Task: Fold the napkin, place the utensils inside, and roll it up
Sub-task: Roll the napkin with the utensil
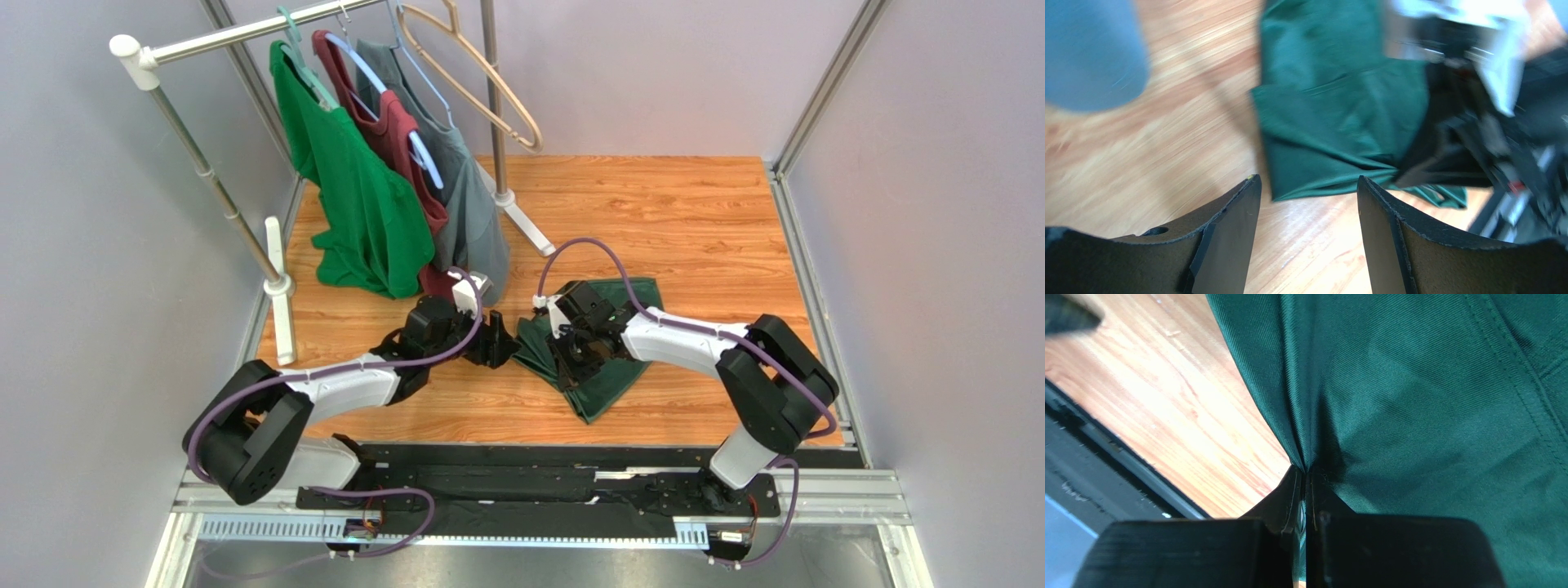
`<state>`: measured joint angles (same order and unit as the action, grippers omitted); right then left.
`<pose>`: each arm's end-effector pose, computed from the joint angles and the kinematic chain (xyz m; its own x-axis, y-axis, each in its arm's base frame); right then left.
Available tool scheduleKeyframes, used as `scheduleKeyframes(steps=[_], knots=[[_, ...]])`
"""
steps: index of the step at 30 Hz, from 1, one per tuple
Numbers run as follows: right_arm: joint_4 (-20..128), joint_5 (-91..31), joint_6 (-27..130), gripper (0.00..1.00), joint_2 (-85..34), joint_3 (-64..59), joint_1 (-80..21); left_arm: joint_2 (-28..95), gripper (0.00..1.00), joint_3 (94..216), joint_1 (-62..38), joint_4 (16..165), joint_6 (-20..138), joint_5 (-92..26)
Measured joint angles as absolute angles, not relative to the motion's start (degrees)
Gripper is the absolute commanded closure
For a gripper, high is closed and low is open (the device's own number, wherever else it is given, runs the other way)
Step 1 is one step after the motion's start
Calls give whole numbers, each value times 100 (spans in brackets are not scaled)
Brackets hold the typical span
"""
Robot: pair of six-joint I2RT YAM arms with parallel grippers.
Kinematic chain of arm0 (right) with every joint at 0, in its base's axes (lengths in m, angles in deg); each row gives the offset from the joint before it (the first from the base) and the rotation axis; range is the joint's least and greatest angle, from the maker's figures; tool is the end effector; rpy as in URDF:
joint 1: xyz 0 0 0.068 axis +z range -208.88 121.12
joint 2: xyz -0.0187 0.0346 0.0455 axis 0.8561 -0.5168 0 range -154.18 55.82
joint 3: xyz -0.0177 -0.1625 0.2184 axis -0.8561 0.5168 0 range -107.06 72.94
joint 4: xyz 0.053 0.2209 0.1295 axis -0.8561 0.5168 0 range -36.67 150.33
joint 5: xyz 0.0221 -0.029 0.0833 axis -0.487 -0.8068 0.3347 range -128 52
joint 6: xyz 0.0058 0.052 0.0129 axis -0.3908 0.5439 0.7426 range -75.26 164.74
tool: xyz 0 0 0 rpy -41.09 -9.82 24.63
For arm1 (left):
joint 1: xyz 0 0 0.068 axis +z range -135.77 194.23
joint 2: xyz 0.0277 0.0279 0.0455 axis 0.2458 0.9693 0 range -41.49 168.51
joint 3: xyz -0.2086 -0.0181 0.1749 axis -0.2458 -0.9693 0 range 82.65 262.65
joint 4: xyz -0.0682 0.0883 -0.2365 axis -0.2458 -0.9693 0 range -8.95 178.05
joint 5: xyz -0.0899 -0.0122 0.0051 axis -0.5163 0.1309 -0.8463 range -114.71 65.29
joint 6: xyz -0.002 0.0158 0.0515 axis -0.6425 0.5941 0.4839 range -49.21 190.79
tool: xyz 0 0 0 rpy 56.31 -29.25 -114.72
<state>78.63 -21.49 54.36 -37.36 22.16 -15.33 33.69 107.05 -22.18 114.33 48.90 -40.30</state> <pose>0.2084 0.2120 0.1561 -0.7847 -0.5247 -0.3301 -0.6162 0.7185 0.3226 0.1974 -0.1576 0.1720 -0.5962 -0.0066 -0.8028 0.5886 0.6764 -0.4427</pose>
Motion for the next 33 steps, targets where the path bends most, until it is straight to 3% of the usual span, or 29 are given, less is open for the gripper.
scheduleKeyframes(steps=[9, 20, 33], knots=[[7981, -2430, 5434, 100, -3730, 2126, -1367, 3832, 29, 10850, -2213, 11217, 3763, -3698], [7974, -1453, 5342, 100, -3778, 2126, -1474, 3019, 30, 10548, -2213, 12015, 4692, -4671], [7911, -529, 5194, 100, -4160, 2126, -2084, 4523, 30, 10712, -2215, 12939, 5081, -6098]])
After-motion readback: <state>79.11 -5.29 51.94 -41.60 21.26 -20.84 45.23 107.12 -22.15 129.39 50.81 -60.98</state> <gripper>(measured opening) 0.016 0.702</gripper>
